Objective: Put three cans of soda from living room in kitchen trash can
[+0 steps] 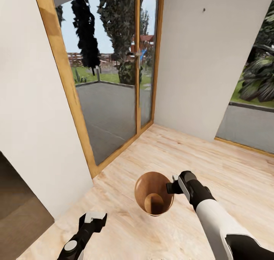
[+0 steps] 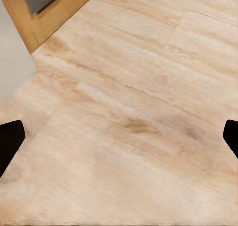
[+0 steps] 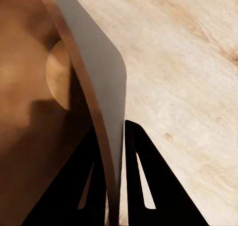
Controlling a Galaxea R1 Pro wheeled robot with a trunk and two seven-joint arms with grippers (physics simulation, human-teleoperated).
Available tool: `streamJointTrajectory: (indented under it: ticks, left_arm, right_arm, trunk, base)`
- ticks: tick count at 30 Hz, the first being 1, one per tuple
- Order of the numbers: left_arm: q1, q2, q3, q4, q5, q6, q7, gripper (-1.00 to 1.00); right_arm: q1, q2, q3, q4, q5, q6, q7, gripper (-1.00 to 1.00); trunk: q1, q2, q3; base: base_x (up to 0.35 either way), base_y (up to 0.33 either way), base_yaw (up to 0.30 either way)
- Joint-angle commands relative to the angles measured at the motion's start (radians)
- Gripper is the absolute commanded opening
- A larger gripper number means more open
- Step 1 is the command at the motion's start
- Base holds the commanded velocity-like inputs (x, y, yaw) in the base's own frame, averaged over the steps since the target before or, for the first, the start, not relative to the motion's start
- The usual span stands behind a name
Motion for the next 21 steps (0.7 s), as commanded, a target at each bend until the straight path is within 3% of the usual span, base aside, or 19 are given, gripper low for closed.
streamJointTrajectory:
  ticks: [1,10,14,16,21]
  left_arm:
    - [0.000,0.000,0.000,0.000,0.000,0.000,0.000,1.00]
    - [0.000,0.000,0.000,0.000,0.002,-0.001,0.000,1.00]
    - [0.000,0.000,-0.003,-0.001,0.003,-0.003,0.000,1.00]
    - [0.000,0.000,-0.021,-0.001,0.001,-0.003,0.002,1.00]
    - [0.000,0.000,-0.035,-0.001,0.001,-0.003,0.004,1.00]
  right_arm:
    - [0.000,0.000,-0.001,0.000,-0.015,0.000,0.007,-1.00]
    - [0.000,0.000,-0.002,-0.002,-0.015,0.000,0.008,-1.00]
    - [0.000,0.000,-0.002,-0.002,-0.015,0.000,0.008,-1.00]
    - [0.000,0.001,-0.001,-0.002,-0.015,0.000,0.008,-1.00]
    - [0.000,0.001,0.000,-0.002,-0.015,0.000,0.008,-1.00]
  trunk:
    - [0.000,0.000,0.000]
    - [0.000,0.000,0.000]
    - [0.000,0.000,0.000]
    - [0.000,0.000,0.000]
    - [0.000,0.000,0.001]
  base:
    - [-0.204,0.267,0.157]
    - [-0.221,0.227,0.037]
    - [-0.093,0.050,0.001]
    - [-0.158,0.005,0.000]
    - [-0.275,0.001,0.068]
